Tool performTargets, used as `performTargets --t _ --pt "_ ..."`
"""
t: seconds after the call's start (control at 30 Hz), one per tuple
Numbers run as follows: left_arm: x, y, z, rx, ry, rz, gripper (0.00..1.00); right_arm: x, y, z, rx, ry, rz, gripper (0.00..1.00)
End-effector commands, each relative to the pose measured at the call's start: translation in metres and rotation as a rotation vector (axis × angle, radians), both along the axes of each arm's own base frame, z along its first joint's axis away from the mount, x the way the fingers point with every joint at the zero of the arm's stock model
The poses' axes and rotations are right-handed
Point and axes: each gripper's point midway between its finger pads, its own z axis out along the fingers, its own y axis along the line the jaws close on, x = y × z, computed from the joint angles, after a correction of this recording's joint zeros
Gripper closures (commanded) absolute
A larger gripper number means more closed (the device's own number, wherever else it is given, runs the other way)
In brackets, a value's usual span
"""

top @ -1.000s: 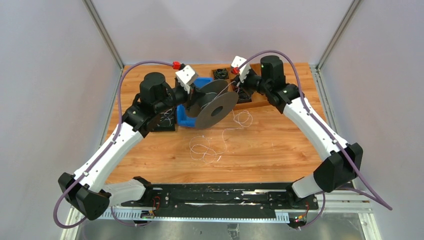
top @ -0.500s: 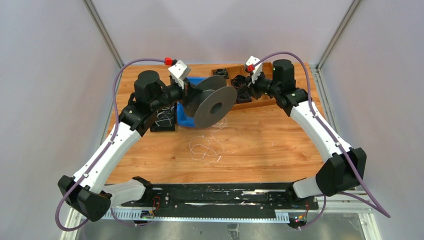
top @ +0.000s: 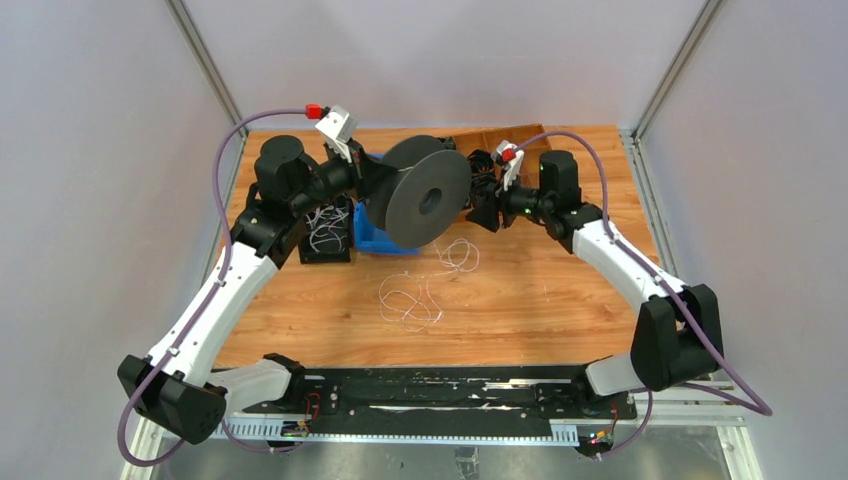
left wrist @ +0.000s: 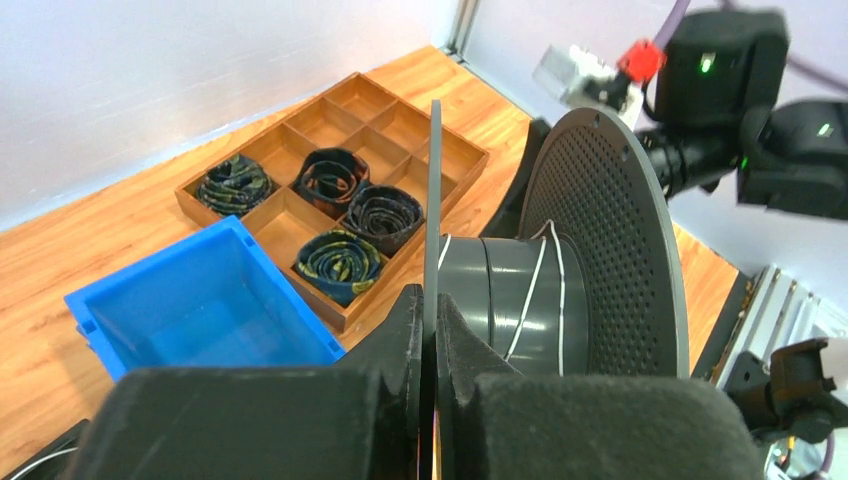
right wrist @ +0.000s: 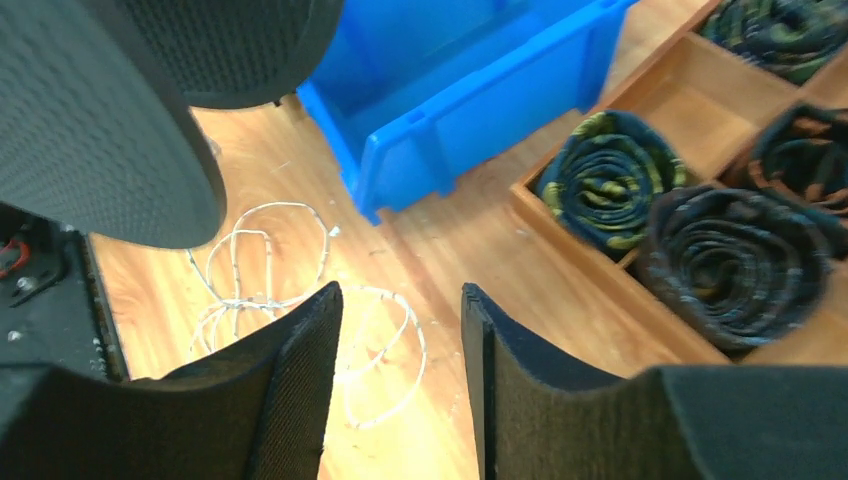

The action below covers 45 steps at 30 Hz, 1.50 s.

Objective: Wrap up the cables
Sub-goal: Wrap the cable around the cable reel.

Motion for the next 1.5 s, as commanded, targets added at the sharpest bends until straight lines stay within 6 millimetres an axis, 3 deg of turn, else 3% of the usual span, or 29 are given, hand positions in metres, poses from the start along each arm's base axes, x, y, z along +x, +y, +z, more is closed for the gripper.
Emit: performTargets --t 0.0,0.23,0.5,0.9,1.07,1.47 --pt "0.003 0.002 0.033 -0.111 -0.049 0.011 1.00 -0.009 0.013 -0.005 0.163 0.072 0.051 0.51" --pt "0.009 0.008 0.030 -0.138 -0.001 0.061 1.00 -0.030 0.027 -0.026 0.295 0.116 0.106 0.39" --pt "0.015 0.013 0.026 -0.159 0.046 0.103 1.00 -0.052 0.058 -0.028 0.408 0.035 0.139 0.39" --pt "0.018 0.016 0.026 -0.188 0.070 0.115 1.00 -0.072 0.098 -0.029 0.410 0.004 0.221 0.39" --pt "0.018 0.017 0.027 -0.206 0.082 0.113 1.00 -0.074 0.108 -0.034 0.417 -0.017 0.230 0.39" --pt "0.018 0.018 0.025 -0.221 0.094 0.112 1.00 -0.063 0.115 -0.020 0.426 -0.090 0.214 0.41"
